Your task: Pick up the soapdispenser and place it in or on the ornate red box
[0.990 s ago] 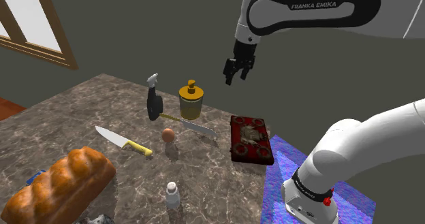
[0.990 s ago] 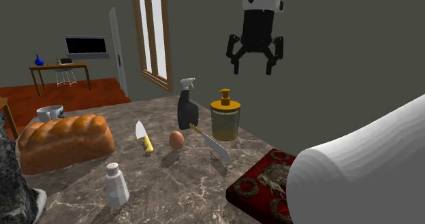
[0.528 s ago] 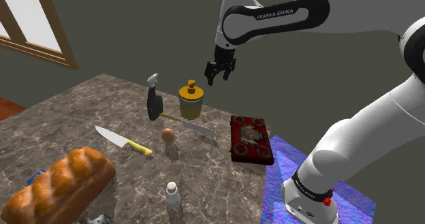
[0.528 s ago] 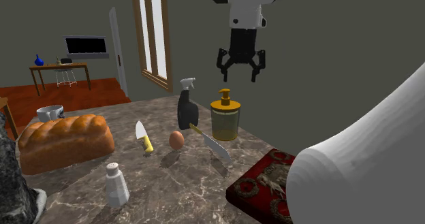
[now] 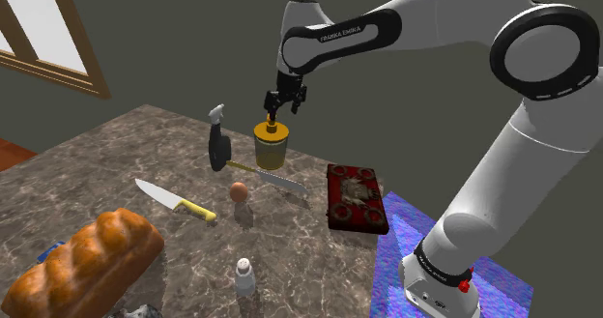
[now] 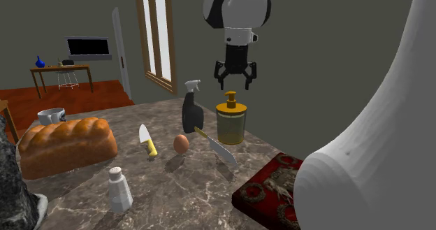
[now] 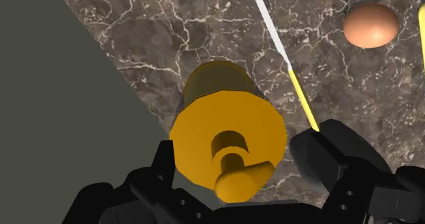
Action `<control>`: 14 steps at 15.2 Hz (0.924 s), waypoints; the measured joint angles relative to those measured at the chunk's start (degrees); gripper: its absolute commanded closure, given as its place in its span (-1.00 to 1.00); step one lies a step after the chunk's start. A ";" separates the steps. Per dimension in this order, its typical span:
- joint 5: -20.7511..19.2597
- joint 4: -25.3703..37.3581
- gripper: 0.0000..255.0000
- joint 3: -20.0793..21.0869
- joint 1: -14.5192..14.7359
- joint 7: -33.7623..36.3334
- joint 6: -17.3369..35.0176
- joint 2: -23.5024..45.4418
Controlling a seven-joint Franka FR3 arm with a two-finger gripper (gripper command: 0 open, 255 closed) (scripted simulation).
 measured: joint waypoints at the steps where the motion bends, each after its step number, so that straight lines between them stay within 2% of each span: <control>1: -0.61 2.30 -1.00 0.02 0.06 0.36 0.27 2.31; 4: -1.85 6.20 -1.00 0.07 0.43 1.38 1.29 6.68; 10: -2.61 4.77 -1.00 -0.01 0.63 1.98 5.65 9.56; 14: -2.77 4.92 -1.00 -0.01 0.72 2.14 6.20 10.24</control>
